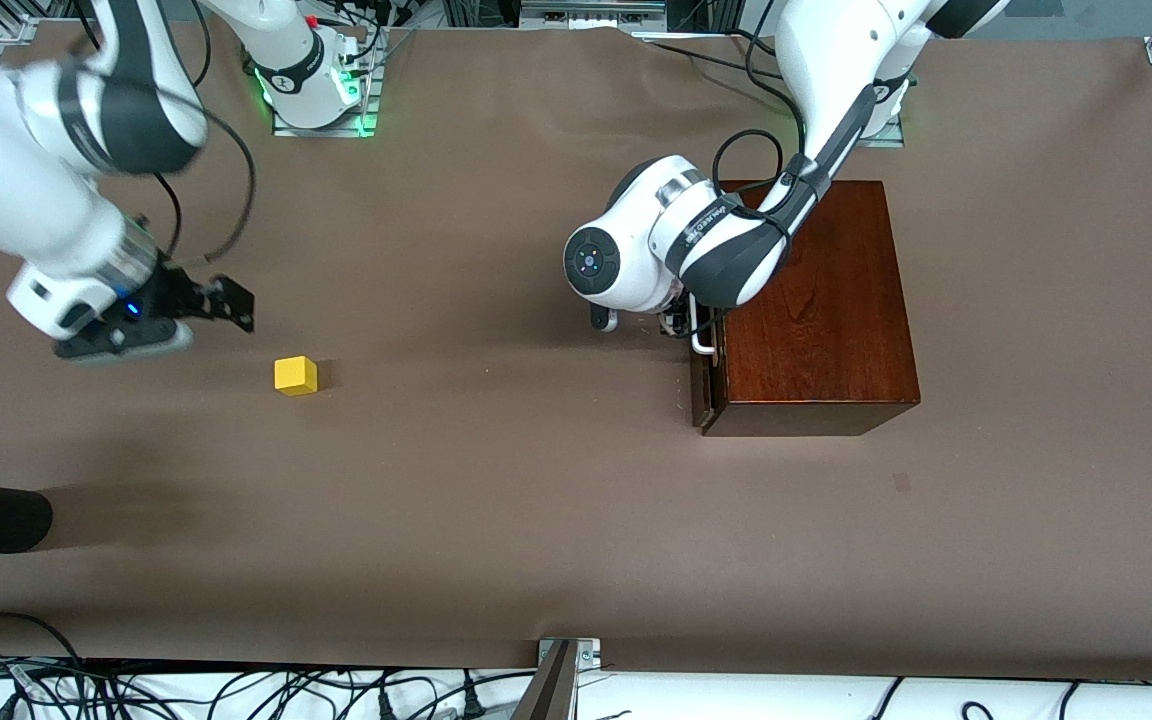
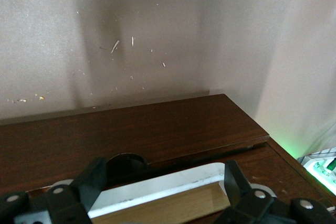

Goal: Open drawer, take yellow block, close drawer

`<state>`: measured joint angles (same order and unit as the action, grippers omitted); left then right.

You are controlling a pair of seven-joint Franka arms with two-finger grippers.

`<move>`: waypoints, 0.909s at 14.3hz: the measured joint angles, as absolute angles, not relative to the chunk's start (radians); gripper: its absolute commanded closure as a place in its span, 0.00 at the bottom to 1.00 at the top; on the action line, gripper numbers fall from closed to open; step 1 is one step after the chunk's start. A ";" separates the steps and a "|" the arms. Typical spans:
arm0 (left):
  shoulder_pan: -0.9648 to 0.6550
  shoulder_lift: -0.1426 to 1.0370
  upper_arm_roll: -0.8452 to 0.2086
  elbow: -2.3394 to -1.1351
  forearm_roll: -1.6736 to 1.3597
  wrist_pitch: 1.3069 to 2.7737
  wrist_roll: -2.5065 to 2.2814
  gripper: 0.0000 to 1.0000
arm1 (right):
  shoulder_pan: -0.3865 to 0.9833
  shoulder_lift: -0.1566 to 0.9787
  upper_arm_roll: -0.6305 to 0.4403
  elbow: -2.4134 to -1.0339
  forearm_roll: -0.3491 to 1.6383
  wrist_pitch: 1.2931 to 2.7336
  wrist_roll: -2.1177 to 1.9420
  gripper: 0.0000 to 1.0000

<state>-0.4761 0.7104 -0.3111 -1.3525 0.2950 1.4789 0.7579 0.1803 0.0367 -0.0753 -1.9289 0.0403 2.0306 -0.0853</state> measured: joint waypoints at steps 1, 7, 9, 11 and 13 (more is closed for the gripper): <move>-0.476 0.709 -0.311 -1.352 0.295 1.479 0.757 0.00 | 0.179 0.011 -0.076 -1.912 0.040 1.974 -0.085 0.00; -0.360 0.590 -0.306 -1.244 0.243 1.491 0.749 0.00 | 0.175 0.002 -0.077 -1.829 0.039 1.854 -0.085 0.00; -0.278 0.521 -0.305 -1.208 0.225 1.487 0.756 0.00 | 0.174 0.015 -0.078 -1.810 0.038 1.850 -0.086 0.00; -0.226 0.458 -0.303 -1.192 0.220 1.470 0.746 0.00 | 0.172 0.028 -0.087 -1.784 0.037 1.832 -0.086 0.00; -0.190 0.400 -0.271 -1.191 0.204 1.440 0.659 0.00 | 0.171 0.035 -0.100 -1.768 0.037 1.825 -0.088 0.00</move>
